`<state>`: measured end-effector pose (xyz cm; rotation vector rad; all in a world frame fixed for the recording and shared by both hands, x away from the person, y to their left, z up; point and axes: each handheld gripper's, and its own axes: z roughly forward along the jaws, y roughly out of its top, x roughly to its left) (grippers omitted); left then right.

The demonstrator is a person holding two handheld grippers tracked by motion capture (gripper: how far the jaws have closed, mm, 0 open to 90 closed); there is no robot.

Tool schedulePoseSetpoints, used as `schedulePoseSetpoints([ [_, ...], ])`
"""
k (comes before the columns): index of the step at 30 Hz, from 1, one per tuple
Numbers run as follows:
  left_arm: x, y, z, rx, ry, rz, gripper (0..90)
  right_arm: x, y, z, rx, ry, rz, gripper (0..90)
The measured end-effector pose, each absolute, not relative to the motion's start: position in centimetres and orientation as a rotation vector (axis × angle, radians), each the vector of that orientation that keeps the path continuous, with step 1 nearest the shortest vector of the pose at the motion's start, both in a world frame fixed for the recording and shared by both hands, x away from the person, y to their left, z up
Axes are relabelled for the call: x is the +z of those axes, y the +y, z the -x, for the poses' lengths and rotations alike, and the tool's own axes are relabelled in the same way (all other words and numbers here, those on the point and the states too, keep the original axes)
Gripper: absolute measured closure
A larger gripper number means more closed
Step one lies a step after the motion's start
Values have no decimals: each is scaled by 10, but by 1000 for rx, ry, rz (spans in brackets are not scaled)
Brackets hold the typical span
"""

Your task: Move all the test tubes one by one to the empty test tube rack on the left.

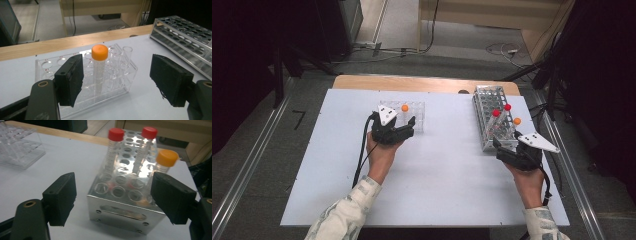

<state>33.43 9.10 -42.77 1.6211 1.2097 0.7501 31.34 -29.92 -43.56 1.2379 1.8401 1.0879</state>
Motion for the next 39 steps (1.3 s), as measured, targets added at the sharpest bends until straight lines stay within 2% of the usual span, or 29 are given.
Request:
schedulePoseSetpoints([
  [10, -429, 88, -327, 751, 1194, -1628, 251, -442, -317, -330, 1075, 1754, -1309, 234],
  [16, -431, 86, -323, 736, 1181, -1632, 251, -451, -325, -346, 1080, 1712, -1357, 336],
  [32, -432, 85, -319, 743, 1169, -1646, 251, -462, -326, -365, 1069, 1696, -1350, 690],
  [39, -433, 84, -319, 742, 1171, -1645, 252, -449, -330, -362, 1095, 1673, -1331, 711],
])
